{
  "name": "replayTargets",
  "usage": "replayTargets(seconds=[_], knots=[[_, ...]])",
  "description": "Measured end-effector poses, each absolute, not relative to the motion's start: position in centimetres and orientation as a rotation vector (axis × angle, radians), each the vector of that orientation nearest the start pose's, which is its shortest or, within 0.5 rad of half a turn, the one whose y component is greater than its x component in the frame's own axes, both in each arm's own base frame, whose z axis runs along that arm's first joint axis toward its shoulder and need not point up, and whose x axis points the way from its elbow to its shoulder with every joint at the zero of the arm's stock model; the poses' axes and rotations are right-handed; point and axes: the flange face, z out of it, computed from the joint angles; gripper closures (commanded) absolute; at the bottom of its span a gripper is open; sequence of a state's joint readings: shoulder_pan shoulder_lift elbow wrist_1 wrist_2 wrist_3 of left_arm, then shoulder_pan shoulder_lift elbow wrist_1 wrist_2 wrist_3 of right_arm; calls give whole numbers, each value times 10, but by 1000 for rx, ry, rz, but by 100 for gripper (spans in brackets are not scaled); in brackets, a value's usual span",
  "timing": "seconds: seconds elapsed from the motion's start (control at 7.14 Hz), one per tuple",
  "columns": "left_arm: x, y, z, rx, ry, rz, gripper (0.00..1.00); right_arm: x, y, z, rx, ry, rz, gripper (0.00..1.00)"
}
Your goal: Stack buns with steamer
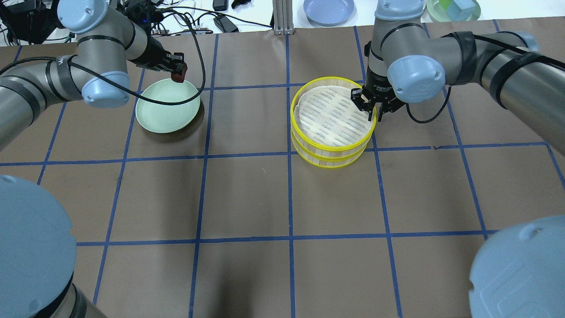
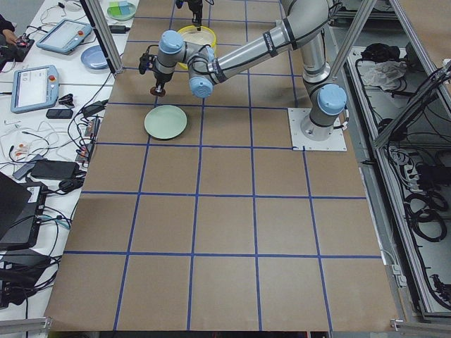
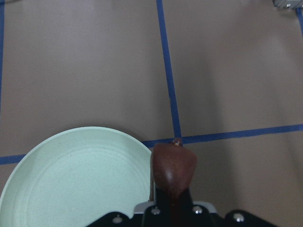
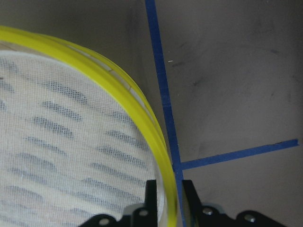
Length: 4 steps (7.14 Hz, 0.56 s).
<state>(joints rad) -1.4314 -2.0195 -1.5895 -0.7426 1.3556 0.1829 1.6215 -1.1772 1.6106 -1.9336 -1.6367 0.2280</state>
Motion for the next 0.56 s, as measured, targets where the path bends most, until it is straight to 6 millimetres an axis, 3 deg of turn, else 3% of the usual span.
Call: replayTargets(seconds=[0.28,0.56], knots=[[-81,-677,332,62,3256,-662,100,158,-604,285,282,3201,97,22],[-126,-670,351,-195,3340,-682,100,156,-601,310,280,3191,36,21]])
